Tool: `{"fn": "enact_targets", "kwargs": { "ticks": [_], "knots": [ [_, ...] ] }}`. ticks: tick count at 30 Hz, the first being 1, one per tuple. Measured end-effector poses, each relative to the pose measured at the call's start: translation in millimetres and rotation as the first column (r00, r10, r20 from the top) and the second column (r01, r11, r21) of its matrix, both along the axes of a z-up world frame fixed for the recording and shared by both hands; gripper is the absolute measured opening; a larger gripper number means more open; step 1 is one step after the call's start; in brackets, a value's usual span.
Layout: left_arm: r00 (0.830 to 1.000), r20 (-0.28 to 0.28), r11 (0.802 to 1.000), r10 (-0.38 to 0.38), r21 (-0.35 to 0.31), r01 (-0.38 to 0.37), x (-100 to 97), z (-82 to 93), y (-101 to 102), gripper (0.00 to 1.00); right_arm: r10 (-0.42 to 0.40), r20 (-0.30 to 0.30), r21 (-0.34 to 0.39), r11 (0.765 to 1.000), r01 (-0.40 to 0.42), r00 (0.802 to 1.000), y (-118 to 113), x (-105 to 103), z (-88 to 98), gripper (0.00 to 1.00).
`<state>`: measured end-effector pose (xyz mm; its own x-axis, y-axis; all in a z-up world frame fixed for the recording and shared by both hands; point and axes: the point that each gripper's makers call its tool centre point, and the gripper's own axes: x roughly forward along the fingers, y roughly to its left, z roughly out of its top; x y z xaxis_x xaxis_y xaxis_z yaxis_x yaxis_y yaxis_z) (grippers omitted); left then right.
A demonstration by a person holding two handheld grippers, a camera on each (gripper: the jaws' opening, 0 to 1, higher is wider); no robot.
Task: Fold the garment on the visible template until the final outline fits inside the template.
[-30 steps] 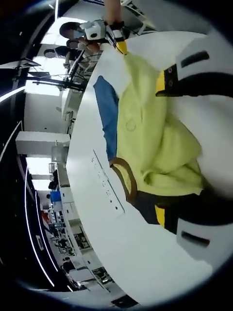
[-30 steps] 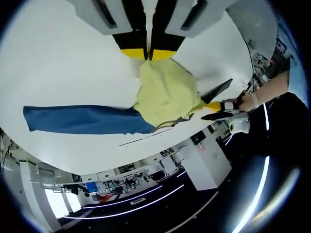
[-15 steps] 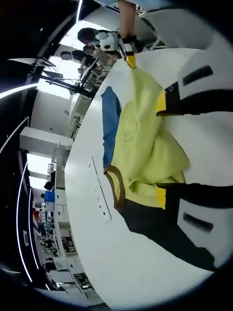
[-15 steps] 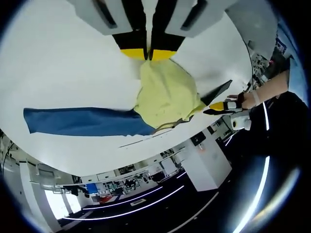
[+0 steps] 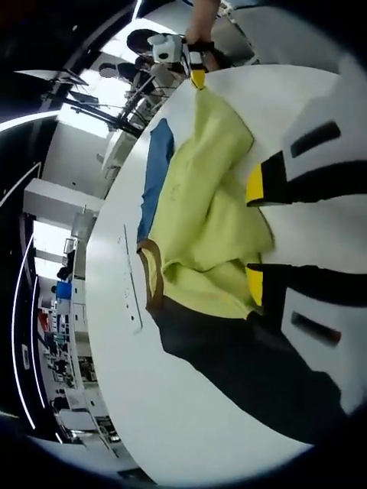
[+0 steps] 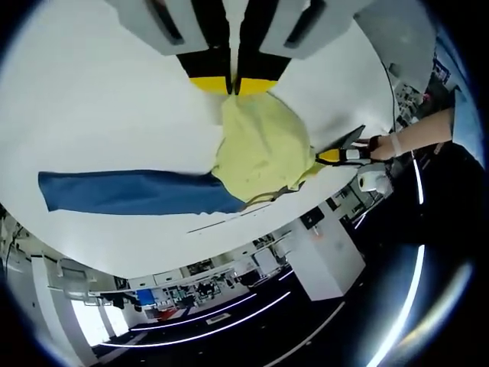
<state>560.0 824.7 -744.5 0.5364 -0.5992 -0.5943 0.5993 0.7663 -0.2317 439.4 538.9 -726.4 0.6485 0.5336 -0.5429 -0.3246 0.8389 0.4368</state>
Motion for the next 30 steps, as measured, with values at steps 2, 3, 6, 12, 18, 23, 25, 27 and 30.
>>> {"fn": "enact_targets", "kwargs": {
  "ticks": [2,3,6,12,18,23,25,27,30],
  "knots": [
    [1.000,-0.010,1.000,0.005,-0.004,-0.005,1.6,-3.0,0,0.27,0.001,0.000,0.001,1.000,-0.001,1.000,0,0,0.2,0.00],
    [1.000,-0.020,1.000,0.008,-0.011,-0.008,2.2,-5.2,-1,0.28,0.001,0.000,0.002,1.000,-0.001,1.000,0,0,0.1,0.00],
    [0.999,-0.034,1.000,0.006,-0.013,-0.007,1.5,-9.5,-2,0.26,0.001,-0.002,0.002,1.000,-0.001,1.000,0,-1,-0.1,0.00],
    [0.999,-0.053,1.000,0.002,-0.028,-0.004,-4.6,-7.4,-4,0.17,-0.002,-0.002,0.004,1.000,0.002,1.000,-2,0,-0.1,0.00],
    [0.998,-0.060,0.999,0.024,-0.039,-0.027,-10.0,-3.1,4,0.01,-0.002,0.003,0.003,1.000,0.002,1.000,-2,-1,1.6,0.00],
    [0.997,-0.069,0.997,0.042,-0.064,-0.047,-16.9,0.3,6,0.00,0.003,0.007,0.002,1.000,-0.003,1.000,-1,-1,3.6,0.00],
    [0.996,-0.073,0.996,0.047,-0.069,-0.052,-20.2,1.2,6,0.00,0.003,0.008,0.002,1.000,-0.003,1.000,-1,-1,4.1,0.00],
    [0.996,-0.071,0.996,0.052,-0.070,-0.057,-23.4,2.6,7,0.00,0.005,0.008,0.003,1.000,-0.005,1.000,-1,-2,5.1,0.00],
    [0.996,-0.070,0.995,0.052,-0.078,-0.058,-31.1,6.3,9,0.00,0.011,0.012,0.001,1.000,-0.011,1.000,0,-3,6.8,0.00]
  ]
}}
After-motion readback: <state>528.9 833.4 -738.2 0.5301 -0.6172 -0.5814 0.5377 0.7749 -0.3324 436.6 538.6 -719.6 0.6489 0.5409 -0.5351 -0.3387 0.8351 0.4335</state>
